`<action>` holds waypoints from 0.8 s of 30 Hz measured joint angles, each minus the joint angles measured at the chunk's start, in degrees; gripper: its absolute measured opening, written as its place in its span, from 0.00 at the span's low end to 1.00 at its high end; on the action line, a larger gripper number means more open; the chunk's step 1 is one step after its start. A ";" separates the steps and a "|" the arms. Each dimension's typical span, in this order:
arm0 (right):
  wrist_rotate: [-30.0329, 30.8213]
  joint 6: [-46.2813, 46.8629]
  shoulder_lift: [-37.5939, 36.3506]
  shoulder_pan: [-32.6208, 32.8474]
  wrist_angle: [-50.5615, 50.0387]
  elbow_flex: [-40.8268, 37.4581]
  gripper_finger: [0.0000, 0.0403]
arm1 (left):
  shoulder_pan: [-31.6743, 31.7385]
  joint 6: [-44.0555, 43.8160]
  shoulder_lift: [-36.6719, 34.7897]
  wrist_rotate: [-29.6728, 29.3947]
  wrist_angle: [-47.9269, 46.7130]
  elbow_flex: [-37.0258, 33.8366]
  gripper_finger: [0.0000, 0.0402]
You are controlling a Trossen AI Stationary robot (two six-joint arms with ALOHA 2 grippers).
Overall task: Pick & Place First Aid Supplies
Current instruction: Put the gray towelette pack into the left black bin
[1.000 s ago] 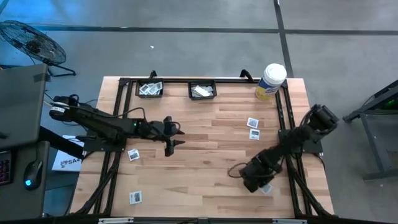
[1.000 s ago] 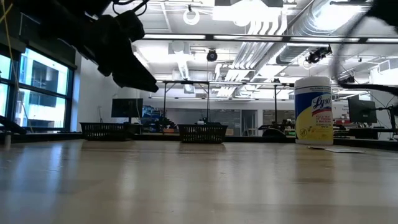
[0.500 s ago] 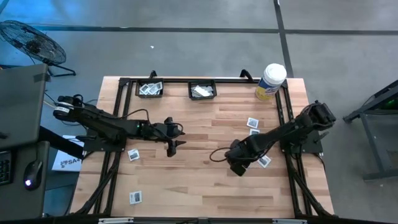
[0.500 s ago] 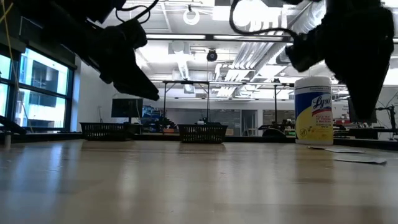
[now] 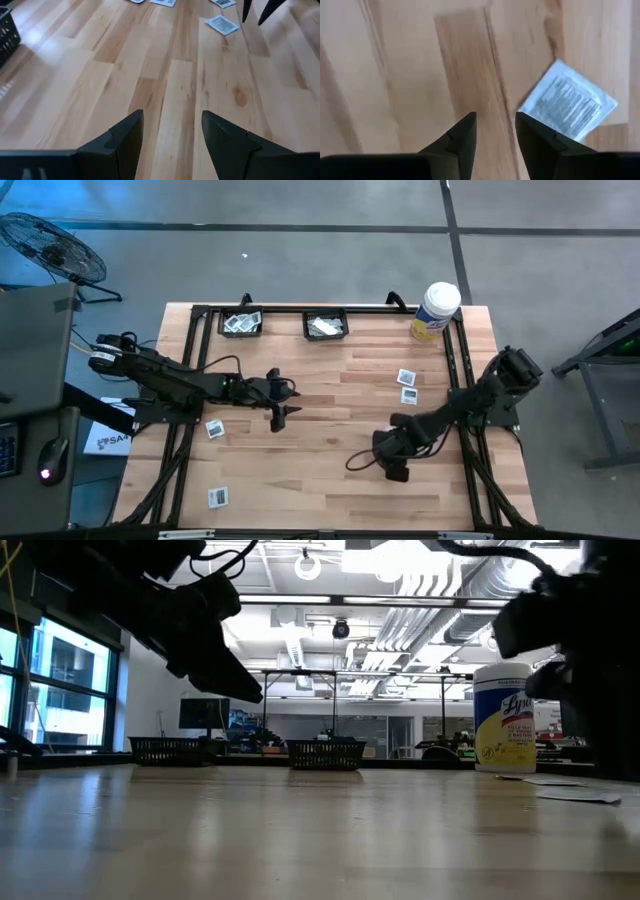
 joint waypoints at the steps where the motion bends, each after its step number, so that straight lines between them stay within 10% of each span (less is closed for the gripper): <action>1: 0.36 -1.16 0.00 0.22 -0.09 -0.65 0.32 | 0.00 -0.09 0.00 -0.56 -0.02 0.00 0.49; 24: 3.87 -17.02 2.55 0.26 5.61 -5.17 0.21 | -0.12 -3.07 6.08 -2.96 8.74 0.10 0.49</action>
